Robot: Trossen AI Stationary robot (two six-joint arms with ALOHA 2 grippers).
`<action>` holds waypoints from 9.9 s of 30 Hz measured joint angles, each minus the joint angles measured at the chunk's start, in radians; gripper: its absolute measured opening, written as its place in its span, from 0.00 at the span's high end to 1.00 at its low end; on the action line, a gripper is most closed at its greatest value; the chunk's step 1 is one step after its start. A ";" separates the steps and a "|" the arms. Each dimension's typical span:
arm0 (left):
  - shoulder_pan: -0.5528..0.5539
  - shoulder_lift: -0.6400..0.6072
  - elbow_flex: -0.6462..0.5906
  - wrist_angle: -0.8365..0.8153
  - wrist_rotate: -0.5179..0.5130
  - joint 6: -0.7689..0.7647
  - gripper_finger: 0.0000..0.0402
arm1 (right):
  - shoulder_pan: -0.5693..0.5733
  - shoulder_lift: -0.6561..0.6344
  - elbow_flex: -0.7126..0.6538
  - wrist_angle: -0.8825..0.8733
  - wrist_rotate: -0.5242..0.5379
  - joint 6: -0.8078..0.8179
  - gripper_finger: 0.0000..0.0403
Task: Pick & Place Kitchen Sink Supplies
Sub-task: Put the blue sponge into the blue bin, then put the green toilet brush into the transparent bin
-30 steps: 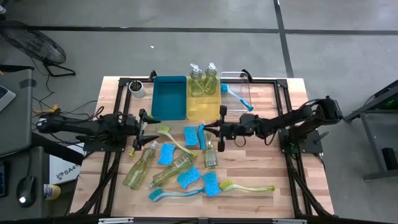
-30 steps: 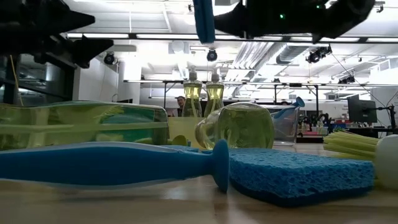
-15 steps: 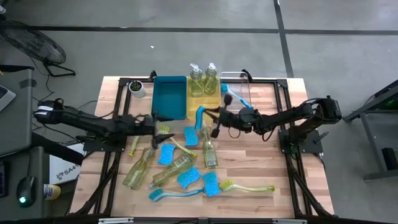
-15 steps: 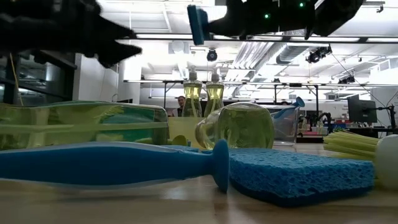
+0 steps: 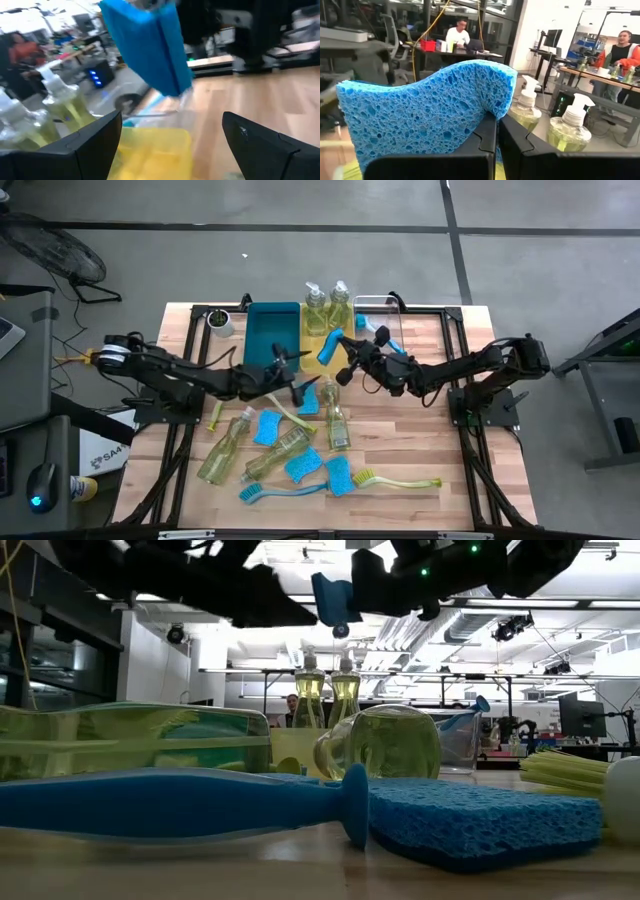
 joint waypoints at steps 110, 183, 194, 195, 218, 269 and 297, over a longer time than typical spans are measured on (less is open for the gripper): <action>0.236 -0.062 0.095 -0.729 -0.328 -0.623 1.00 | 0.007 -0.159 -0.001 -0.503 -0.173 0.261 0.32; 0.536 0.269 0.053 -0.286 0.072 -0.747 0.45 | 0.006 -0.158 -0.001 -0.505 -0.177 0.259 0.32; 0.536 0.249 0.079 -0.284 0.101 -0.674 0.44 | 0.006 -0.158 0.000 -0.517 -0.177 0.269 0.32; 0.536 0.249 0.084 -0.284 0.107 -0.667 0.44 | 0.006 -0.158 0.000 -0.517 -0.177 0.269 0.32; 0.459 -0.046 0.102 -0.622 0.222 -0.601 0.45 | 0.006 -0.158 0.000 -0.572 -0.196 0.282 0.32; -0.103 -0.372 -0.051 -0.903 -0.262 -0.649 0.45 | 0.649 -0.055 0.000 -1.075 -0.655 0.917 0.32; -0.106 -0.713 -0.361 -0.467 0.163 -0.397 0.45 | 0.700 0.223 0.167 -1.113 -0.650 0.940 0.32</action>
